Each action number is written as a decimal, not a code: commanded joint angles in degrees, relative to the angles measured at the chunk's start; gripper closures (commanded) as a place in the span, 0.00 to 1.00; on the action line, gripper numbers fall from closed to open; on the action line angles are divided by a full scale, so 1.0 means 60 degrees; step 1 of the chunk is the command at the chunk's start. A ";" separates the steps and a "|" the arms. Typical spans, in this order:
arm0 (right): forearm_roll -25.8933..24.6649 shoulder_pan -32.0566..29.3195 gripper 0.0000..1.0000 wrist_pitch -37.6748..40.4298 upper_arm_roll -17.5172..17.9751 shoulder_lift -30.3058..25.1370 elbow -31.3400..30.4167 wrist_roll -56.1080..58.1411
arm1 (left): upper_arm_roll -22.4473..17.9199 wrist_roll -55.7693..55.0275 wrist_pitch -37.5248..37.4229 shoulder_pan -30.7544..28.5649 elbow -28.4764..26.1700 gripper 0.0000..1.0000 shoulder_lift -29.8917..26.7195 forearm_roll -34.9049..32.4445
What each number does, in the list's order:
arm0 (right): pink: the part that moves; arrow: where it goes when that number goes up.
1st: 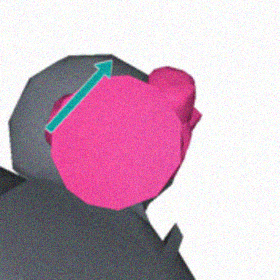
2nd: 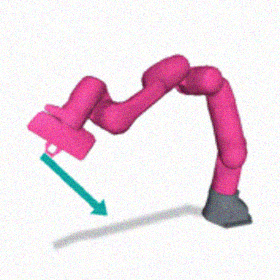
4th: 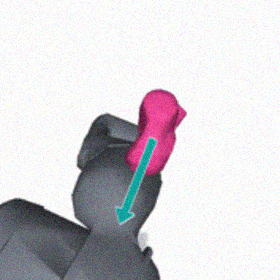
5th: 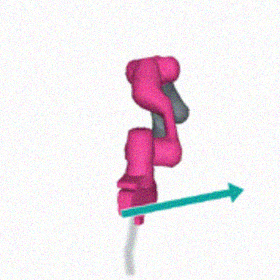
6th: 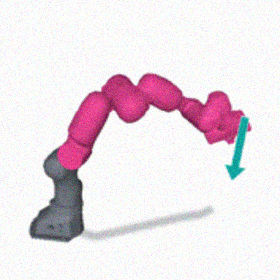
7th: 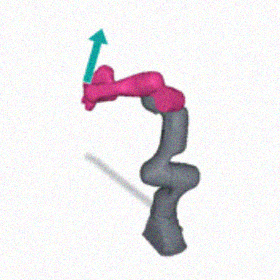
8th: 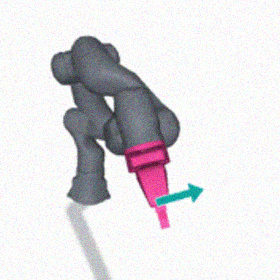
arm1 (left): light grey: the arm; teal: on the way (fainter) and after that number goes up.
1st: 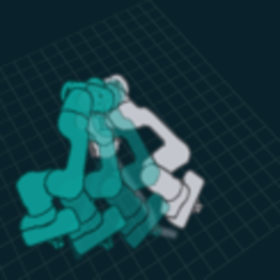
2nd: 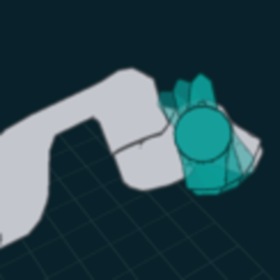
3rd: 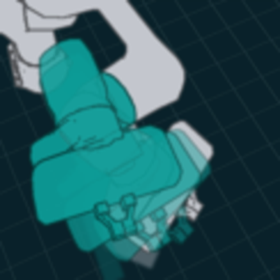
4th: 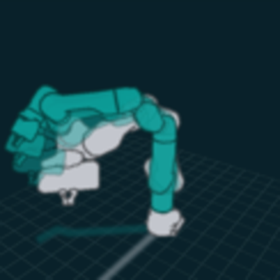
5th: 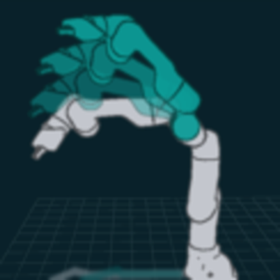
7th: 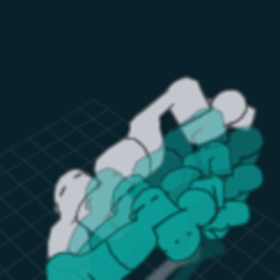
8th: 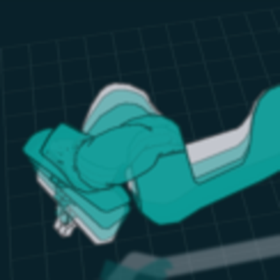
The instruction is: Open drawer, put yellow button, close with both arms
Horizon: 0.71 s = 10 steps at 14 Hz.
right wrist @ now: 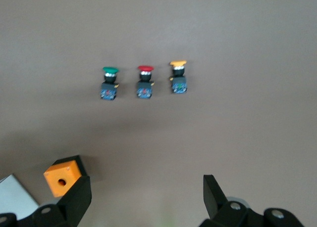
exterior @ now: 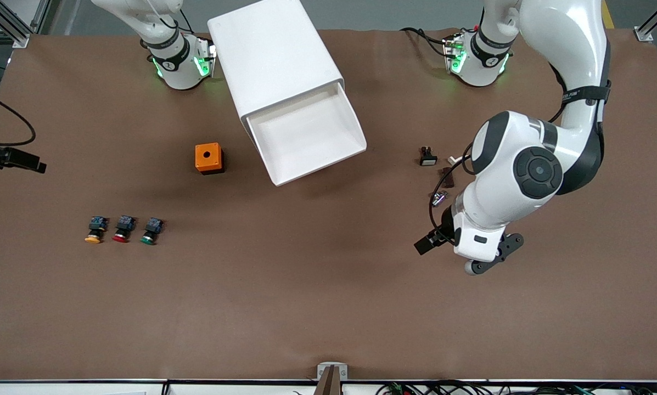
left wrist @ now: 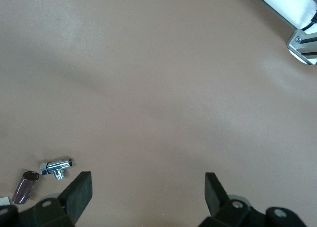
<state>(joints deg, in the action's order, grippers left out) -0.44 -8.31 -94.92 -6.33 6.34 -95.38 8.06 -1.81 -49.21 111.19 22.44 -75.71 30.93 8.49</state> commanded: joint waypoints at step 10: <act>-0.0045 -0.0753 0.00 -0.7656 0.0089 0.0858 -0.4597 0.0605 | 0.0052 0.0058 0.0013 0.0010 -0.0258 0.00 -0.0218 -0.0198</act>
<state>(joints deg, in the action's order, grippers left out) -0.44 -12.42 -135.45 -6.14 9.57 -120.57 11.24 -1.81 -49.21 111.19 22.43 -75.84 30.93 8.48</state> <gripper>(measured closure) 0.000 0.000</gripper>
